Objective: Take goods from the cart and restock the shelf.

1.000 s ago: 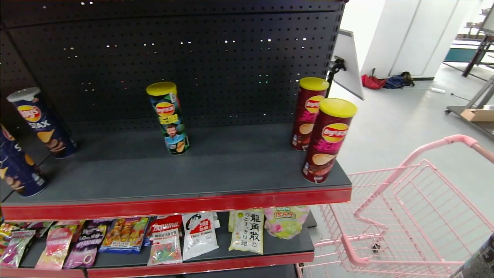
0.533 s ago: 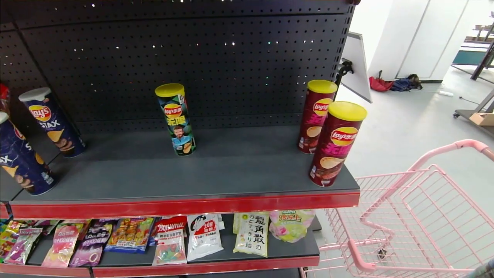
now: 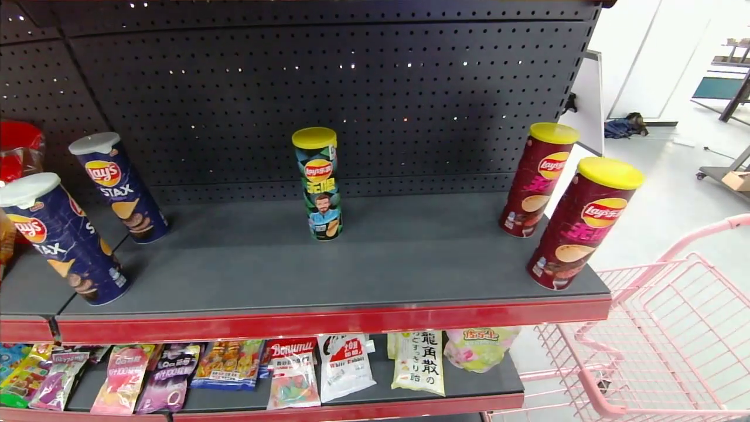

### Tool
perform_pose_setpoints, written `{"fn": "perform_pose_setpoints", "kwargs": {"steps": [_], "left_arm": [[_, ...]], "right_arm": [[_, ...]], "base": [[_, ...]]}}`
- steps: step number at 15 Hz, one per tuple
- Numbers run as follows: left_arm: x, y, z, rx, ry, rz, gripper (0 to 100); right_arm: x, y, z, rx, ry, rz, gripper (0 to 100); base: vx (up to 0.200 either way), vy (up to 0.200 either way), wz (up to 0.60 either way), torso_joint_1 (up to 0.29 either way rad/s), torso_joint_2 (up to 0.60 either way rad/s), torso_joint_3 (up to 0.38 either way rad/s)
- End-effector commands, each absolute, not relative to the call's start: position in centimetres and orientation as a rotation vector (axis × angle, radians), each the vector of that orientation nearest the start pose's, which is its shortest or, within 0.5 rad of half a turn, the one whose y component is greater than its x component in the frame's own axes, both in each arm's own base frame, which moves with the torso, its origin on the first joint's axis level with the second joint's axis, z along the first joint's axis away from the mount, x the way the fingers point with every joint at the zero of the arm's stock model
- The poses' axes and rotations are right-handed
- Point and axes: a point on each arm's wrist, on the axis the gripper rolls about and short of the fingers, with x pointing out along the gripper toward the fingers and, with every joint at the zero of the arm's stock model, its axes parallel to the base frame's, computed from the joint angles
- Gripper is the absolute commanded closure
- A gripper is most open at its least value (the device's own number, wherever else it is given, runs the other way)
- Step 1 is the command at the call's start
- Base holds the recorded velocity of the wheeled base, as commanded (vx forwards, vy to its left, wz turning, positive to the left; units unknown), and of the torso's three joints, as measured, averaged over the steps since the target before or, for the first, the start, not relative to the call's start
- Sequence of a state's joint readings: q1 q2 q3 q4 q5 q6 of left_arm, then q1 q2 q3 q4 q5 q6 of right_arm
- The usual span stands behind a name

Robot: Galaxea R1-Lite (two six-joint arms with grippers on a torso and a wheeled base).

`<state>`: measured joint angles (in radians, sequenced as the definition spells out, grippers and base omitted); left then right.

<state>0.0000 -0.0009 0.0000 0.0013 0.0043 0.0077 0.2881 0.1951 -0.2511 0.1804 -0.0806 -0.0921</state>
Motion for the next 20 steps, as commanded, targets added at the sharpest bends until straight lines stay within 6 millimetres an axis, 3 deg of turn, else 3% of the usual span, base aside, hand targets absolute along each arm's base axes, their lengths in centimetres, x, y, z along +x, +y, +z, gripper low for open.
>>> {"fn": "perform_pose_setpoints", "kwargs": {"steps": [1,3,7,12,20], "left_arm": [[-2.3,0.0,7.5,0.008,0.002,0.005,0],[-2.3,0.0,7.5,0.008,0.002,0.005,0],[-2.3,0.0,7.5,0.008,0.002,0.005,0],[-2.3,0.0,7.5,0.006,0.002,0.005,0],[-2.2,-0.1,7.6,0.03,0.012,-0.046,0]], "right_arm": [[-2.3,-0.9,12.2,-0.113,0.104,0.243,100],[-2.7,-1.0,11.6,-0.111,0.086,0.24,100],[-2.9,-1.1,11.1,-0.108,0.074,0.232,100],[-2.8,-1.0,10.8,-0.111,0.086,0.233,100],[-3.1,-1.1,9.9,-0.108,0.06,0.242,100]], "base": [[0.0,0.2,0.0,-0.007,0.01,-0.002],[0.0,0.2,0.0,0.012,0.0,0.0],[0.0,0.0,0.0,0.0,0.0,0.0],[0.2,0.0,0.0,-0.005,0.0,0.001],[0.0,0.0,0.0,0.0,0.0,0.0]]}}
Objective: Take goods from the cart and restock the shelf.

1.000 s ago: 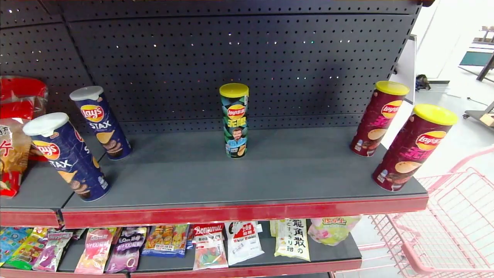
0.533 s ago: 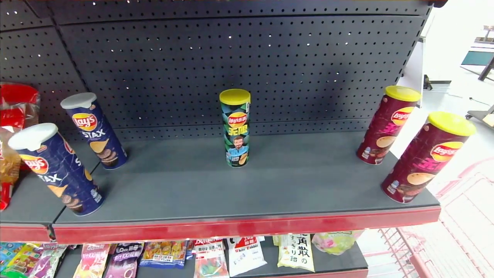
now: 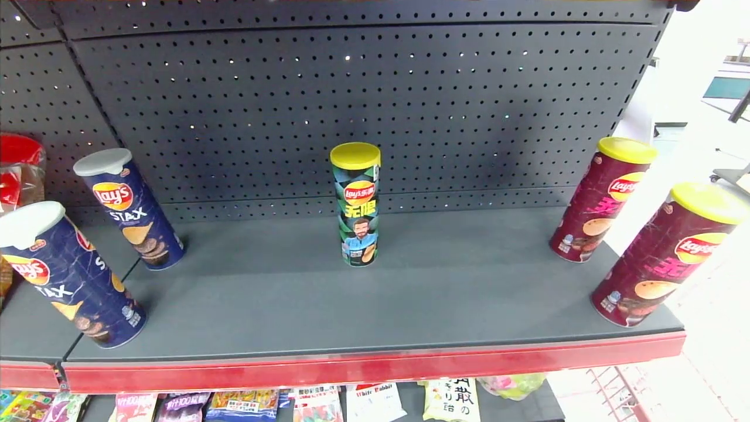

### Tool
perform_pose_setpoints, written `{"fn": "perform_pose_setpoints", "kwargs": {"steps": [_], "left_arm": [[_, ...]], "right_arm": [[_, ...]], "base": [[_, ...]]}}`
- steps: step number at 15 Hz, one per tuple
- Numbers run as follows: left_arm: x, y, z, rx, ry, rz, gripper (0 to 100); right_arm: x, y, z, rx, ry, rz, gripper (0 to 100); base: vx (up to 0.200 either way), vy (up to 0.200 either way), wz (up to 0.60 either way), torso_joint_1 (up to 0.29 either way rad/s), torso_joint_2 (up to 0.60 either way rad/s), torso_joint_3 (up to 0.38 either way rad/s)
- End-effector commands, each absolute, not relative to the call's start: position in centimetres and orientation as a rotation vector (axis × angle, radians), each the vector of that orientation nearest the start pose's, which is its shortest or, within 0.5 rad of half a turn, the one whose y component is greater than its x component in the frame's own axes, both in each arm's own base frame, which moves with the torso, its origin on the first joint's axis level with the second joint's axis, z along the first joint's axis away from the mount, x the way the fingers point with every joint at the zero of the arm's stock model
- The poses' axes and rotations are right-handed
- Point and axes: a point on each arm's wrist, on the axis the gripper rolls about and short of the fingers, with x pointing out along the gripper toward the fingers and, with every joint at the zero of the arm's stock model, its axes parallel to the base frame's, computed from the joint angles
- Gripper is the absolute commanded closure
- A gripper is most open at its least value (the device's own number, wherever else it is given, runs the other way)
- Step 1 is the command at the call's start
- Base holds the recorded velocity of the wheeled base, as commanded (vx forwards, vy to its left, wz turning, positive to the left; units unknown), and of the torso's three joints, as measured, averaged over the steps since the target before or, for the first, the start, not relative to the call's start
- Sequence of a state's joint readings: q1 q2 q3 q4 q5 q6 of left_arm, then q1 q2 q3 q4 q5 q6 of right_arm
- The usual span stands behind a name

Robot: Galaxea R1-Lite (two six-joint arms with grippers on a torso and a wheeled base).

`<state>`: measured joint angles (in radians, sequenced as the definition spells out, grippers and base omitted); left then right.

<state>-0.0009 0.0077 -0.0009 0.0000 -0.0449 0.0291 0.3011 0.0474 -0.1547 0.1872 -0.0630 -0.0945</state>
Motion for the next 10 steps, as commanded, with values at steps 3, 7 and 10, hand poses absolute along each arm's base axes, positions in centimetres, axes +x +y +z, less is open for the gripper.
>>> {"fn": "perform_pose_setpoints", "kwargs": {"steps": [3,7,10], "left_arm": [[-2.2,-0.2,7.6,0.065,0.011,-0.092,0],[-1.8,-0.2,15.4,-0.082,-0.05,-0.114,0],[3.0,-0.7,21.2,-0.09,0.082,-0.271,0]], "right_arm": [[-3.1,-1.1,10.2,-0.107,0.053,0.23,100],[-2.9,-1.1,10.8,-0.124,0.073,0.185,100],[-3.2,-1.2,11.3,-0.118,0.043,0.173,100]], "base": [[0.0,0.0,0.0,0.0,0.0,0.0],[0.0,0.0,0.0,0.0,0.0,0.0],[0.0,0.0,0.0,0.0,0.0,0.0]]}}
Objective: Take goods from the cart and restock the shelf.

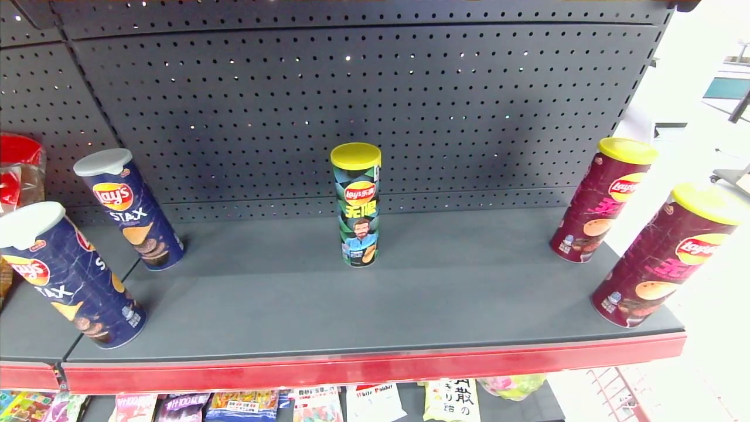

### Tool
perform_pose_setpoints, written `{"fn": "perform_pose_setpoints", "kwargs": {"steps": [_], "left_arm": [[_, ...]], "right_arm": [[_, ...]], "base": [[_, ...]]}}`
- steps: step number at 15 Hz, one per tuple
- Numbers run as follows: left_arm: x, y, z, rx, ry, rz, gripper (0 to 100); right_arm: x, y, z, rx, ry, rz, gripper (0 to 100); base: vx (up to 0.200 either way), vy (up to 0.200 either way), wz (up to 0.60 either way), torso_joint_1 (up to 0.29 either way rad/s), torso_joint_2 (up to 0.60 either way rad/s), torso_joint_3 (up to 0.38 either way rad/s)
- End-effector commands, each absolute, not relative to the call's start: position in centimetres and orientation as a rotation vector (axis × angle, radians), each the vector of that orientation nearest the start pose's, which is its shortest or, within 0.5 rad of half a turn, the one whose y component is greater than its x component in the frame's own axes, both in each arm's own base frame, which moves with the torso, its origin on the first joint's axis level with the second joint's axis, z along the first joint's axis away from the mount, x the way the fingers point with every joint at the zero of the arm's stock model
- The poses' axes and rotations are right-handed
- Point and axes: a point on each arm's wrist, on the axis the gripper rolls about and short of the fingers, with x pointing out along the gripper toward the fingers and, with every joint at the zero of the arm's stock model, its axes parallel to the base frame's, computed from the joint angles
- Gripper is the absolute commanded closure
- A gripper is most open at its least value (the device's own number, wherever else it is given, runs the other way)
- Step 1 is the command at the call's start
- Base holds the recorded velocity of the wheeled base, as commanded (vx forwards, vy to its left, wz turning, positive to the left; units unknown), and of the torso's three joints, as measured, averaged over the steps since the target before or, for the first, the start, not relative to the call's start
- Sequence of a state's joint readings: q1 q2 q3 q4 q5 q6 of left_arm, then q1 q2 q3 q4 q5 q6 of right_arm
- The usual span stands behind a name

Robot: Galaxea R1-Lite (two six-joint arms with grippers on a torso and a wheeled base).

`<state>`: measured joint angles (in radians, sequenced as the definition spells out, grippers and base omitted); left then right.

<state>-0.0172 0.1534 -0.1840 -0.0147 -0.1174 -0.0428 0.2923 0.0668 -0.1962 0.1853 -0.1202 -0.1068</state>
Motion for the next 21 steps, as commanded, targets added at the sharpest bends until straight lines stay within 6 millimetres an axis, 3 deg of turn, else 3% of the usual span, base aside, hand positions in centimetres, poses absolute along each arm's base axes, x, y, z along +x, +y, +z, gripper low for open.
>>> {"fn": "perform_pose_setpoints", "kwargs": {"steps": [1,2,4,5,9,11,17,21], "left_arm": [[3.6,-1.0,21.4,-0.056,0.1,-0.376,0],[6.1,-2.1,23.1,-0.03,0.11,-0.621,0],[9.9,-3.0,23.7,-0.022,0.156,-0.686,0],[13.5,-4.0,22.7,0.02,0.189,-0.717,0],[18.3,-6.7,20.6,0.025,0.254,-0.86,0],[21.9,-8.0,19.5,0.047,0.204,-0.892,0],[28.3,-12.0,18.7,0.059,0.166,-0.967,0],[31.0,-13.0,18.7,0.065,0.146,-0.953,0]], "right_arm": [[-3.2,-1.3,11.4,-0.117,0.036,0.174,100],[-3.2,-1.3,11.3,-0.113,0.036,0.174,100],[-3.3,-1.2,11.1,-0.113,0.036,0.182,100],[-3.2,-1.2,10.9,-0.111,0.039,0.18,100],[-3.2,-1.2,10.8,-0.111,0.038,0.176,100],[-3.2,-1.2,10.8,-0.111,0.039,0.174,100],[-3.2,-1.2,10.6,-0.113,0.047,0.173,100],[-3.1,-1.2,10.5,-0.112,0.053,0.173,100]], "base": [[0.0,0.0,0.0,0.0,0.0,0.0],[0.0,0.0,0.0,0.0,0.0,0.0],[0.0,0.0,0.0,0.0,0.0,0.0],[0.0,0.0,0.0,0.0,0.0,0.0],[0.0,0.0,0.0,0.0,0.0,0.0],[0.0,0.0,0.0,0.0,0.0,0.0],[0.0,0.0,0.0,0.0,0.0,0.0],[0.0,0.0,0.0,0.0,0.0,0.0]]}}
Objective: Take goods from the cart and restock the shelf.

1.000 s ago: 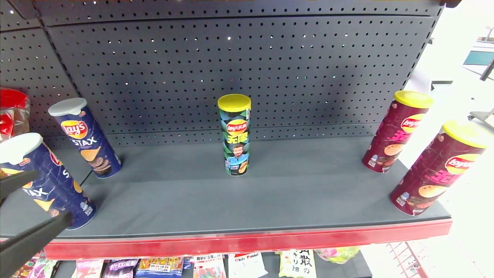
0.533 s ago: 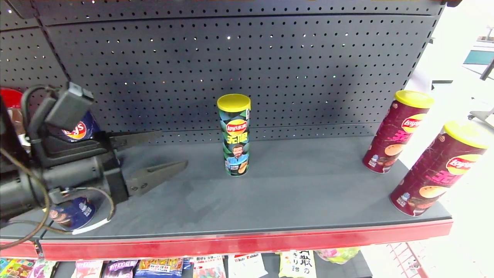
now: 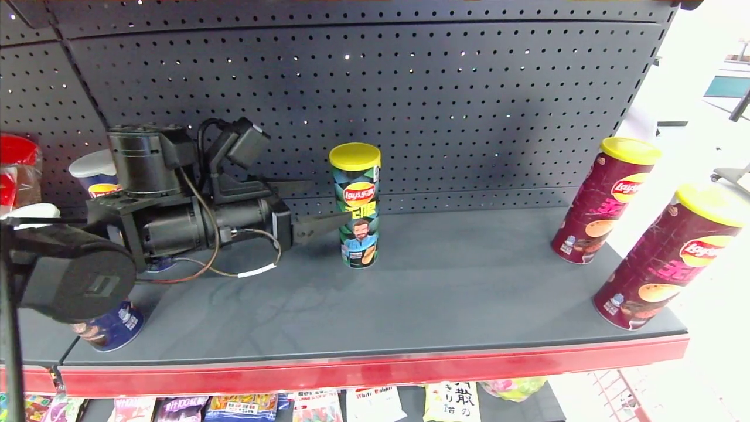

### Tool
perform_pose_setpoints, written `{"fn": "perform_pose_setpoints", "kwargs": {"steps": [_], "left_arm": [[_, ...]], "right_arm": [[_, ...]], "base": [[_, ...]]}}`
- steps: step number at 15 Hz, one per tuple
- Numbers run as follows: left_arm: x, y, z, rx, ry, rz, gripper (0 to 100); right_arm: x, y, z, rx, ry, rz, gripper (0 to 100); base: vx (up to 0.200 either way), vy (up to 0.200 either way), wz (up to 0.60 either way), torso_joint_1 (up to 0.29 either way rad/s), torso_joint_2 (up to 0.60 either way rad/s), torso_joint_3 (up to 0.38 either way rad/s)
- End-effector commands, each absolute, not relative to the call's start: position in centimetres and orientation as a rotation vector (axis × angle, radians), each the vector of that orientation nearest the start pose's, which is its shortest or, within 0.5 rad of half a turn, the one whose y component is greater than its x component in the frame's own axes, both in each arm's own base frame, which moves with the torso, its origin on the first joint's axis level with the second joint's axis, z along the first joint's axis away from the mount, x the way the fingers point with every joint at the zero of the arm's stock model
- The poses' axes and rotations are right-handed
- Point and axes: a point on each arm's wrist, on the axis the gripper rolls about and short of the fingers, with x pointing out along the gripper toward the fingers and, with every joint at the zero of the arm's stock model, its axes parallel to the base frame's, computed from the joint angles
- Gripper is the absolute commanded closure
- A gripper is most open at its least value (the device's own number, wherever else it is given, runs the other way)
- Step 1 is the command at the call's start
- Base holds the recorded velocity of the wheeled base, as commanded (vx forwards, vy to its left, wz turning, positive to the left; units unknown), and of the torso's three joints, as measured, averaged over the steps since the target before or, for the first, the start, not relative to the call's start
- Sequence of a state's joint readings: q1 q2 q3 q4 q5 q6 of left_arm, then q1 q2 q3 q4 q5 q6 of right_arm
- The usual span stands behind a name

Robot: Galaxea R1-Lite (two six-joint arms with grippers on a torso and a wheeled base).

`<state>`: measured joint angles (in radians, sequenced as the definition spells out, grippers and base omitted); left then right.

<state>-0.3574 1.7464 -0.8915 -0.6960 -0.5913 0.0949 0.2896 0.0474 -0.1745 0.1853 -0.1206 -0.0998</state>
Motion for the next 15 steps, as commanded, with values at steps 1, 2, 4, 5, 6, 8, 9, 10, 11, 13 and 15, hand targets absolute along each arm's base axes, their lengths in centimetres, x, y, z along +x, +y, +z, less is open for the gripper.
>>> {"fn": "perform_pose_setpoints", "kwargs": {"steps": [1,2,4,5,6,8,9,10,11,13,15], "left_arm": [[31.4,-13.1,18.5,0.067,0.147,-0.954,0],[32.4,-13.4,18.1,0.104,0.135,-0.946,0],[33.4,-14.1,18.2,0.115,0.116,-0.952,0],[34.0,-14.6,18.2,0.116,0.108,-0.957,0],[34.5,-14.8,18.2,0.117,0.1,-0.958,0],[35.3,-15.4,18.0,0.118,0.096,-0.958,0],[35.5,-15.5,17.9,0.119,0.096,-0.958,0],[35.6,-15.8,17.6,0.118,0.102,-0.964,0],[35.8,-15.9,17.5,0.118,0.102,-0.964,0],[36.3,-16.2,17.5,0.119,0.092,-0.965,0],[37.3,-16.6,17.8,0.122,0.07,-0.964,0]], "right_arm": [[-3.1,-1.2,10.5,-0.114,0.052,0.172,100],[-3.1,-1.2,10.5,-0.114,0.052,0.172,100],[-3.1,-1.2,10.5,-0.112,0.053,0.173,100],[-3.1,-1.2,10.5,-0.113,0.055,0.173,100],[-3.1,-1.2,10.5,-0.113,0.055,0.175,100],[-3.1,-1.2,10.4,-0.113,0.056,0.173,100],[-3.1,-1.2,10.5,-0.113,0.058,0.173,100],[-3.1,-1.2,10.4,-0.114,0.061,0.174,100],[-3.0,-1.2,10.2,-0.114,0.064,0.174,100],[-3.0,-1.2,10.2,-0.115,0.065,0.175,100],[-3.0,-1.2,10.2,-0.115,0.067,0.174,100]], "base": [[0.0,0.0,0.0,0.0,0.0,0.0],[0.0,0.0,0.0,0.0,0.0,0.0],[0.0,0.0,0.0,0.0,0.0,0.0],[0.0,0.0,0.0,0.0,0.0,0.0],[0.0,0.0,0.0,0.0,0.0,0.0],[0.0,0.0,0.0,0.0,0.0,0.0],[0.0,0.0,0.0,0.0,0.0,0.0],[0.0,0.0,0.0,0.0,0.0,0.0],[0.0,0.0,0.0,0.0,0.0,0.0],[0.0,0.0,0.0,0.0,0.0,0.0],[0.0,0.0,0.0,0.0,0.0,0.0]]}}
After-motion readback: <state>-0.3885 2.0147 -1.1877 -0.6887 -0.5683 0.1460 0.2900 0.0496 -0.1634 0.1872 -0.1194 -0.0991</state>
